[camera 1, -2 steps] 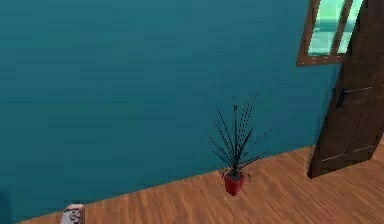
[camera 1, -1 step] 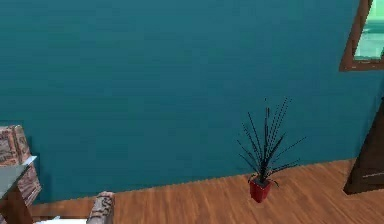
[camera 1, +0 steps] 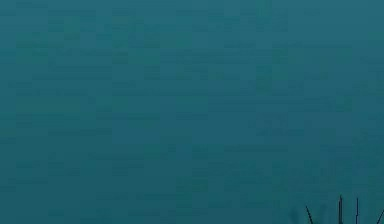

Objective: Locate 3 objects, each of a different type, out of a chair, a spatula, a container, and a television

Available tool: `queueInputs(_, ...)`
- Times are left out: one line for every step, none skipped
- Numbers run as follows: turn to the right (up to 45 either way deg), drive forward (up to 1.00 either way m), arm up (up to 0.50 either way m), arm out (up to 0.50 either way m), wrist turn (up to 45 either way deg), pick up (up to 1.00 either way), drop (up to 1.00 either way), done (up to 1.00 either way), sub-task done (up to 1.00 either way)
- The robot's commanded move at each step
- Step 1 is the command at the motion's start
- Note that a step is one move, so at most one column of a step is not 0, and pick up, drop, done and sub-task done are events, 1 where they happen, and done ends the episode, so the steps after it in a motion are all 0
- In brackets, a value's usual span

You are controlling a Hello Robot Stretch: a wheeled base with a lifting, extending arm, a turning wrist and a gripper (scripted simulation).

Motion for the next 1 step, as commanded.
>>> queueInputs(-45.0,0.0,0.0,0.0,0.0,0.0,0.0,0.0,0.0)
